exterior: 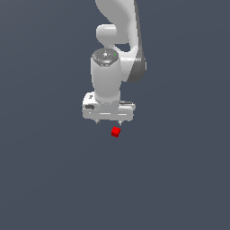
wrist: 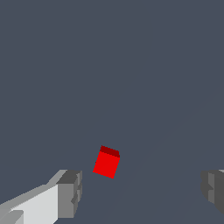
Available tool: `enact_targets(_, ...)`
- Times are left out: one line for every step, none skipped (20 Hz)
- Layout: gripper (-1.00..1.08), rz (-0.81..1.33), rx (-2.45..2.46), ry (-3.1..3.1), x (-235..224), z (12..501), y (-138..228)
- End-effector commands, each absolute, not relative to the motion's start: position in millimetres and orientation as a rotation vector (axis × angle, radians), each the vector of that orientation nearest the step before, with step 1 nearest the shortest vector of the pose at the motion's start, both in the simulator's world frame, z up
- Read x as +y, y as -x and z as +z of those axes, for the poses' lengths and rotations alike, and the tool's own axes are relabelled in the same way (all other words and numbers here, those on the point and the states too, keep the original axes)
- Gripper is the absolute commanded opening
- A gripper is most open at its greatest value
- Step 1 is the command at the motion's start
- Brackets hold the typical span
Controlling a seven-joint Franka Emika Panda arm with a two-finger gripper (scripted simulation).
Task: Pick up the red cube and move it to a goal position.
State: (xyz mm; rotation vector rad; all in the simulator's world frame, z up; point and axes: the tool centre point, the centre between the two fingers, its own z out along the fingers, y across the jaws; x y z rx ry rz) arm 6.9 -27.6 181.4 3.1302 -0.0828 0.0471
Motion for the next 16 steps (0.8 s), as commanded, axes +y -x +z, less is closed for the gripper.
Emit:
enact_targets(1.0, 0.047, -0.083, -3.13, -27.6, 181.4, -6.9)
enact_targets(1.0, 0.047, -0.084, -3.13, -27.6, 181.1, -6.8)
enact_targets(1.0, 0.047, -0.087, -3.13, -27.4, 180.3, -6.5)
enact_targets(1.0, 0.046, -0.091, -3.13, -27.2, 178.8, -6.0)
enact_targets(1.0, 0.046, -0.098, -3.13, -26.9, 176.7, -5.4)
enact_targets(1.0, 0.045, -0.106, -3.13, -26.6, 174.1, -4.5)
enact_targets(1.0, 0.044, -0.117, -3.13, -26.2, 170.8, -3.4)
enact_targets(1.0, 0.043, -0.129, -3.129, -25.7, 167.0, -2.1)
enact_targets(1.0, 0.042, -0.143, -3.129, -25.1, 162.6, -0.7)
enact_targets(1.0, 0.04, -0.159, -3.128, -24.3, 157.5, 1.0)
enact_targets(1.0, 0.038, -0.177, -3.128, -23.5, 151.9, 2.8)
enact_targets(1.0, 0.037, -0.197, -3.127, -22.6, 145.6, 4.8)
enact_targets(1.0, 0.035, -0.219, -3.126, -21.5, 138.7, 7.0)
enact_targets(1.0, 0.032, -0.243, -3.124, -20.3, 131.1, 9.4)
enact_targets(1.0, 0.03, -0.27, -3.122, -18.9, 122.9, 12.0)
enact_targets(1.0, 0.027, -0.298, -3.12, -17.4, 114.1, 14.7)
